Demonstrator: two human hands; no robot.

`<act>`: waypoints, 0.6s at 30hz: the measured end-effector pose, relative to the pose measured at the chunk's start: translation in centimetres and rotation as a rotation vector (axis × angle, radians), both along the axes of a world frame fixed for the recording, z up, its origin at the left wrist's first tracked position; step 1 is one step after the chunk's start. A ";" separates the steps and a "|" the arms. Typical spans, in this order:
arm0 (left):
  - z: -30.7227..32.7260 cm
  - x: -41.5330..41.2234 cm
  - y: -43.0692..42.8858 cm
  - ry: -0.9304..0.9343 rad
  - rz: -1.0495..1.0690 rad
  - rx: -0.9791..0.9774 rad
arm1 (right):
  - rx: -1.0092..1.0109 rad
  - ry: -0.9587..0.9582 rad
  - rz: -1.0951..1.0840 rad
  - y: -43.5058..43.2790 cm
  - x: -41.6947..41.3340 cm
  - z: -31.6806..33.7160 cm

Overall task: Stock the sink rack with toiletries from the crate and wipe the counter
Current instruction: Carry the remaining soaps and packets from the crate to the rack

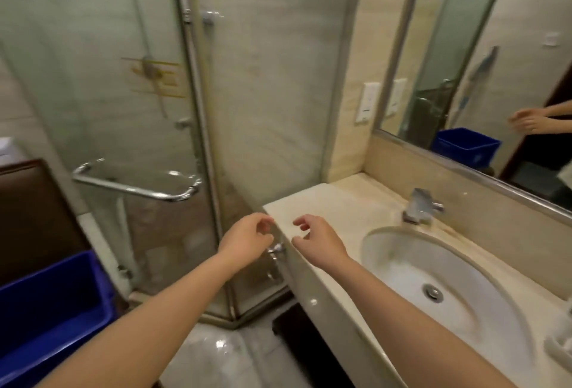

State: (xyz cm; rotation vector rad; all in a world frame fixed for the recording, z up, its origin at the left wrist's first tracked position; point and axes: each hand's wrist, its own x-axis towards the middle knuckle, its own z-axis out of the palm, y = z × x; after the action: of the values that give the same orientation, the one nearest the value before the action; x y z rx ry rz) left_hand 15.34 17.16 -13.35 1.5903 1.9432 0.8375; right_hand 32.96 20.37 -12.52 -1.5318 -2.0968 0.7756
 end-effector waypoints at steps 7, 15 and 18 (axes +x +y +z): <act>-2.0 -11.7 -9.0 0.002 0.276 -0.069 | -0.015 -0.035 0.278 -4.5 -12.4 -1.7; -4.2 -19.6 -18.7 -0.077 0.563 -0.124 | -0.039 -0.065 0.562 -9.4 -23.3 -3.2; -5.3 -21.6 -21.2 -0.090 0.659 -0.138 | -0.062 -0.050 0.653 -10.8 -26.7 -3.5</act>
State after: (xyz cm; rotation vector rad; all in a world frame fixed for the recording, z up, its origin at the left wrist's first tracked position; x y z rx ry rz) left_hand -6.30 -4.06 -18.62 0.8073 2.4267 0.9652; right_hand 6.24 9.61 -16.05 -0.8794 -2.6624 1.0268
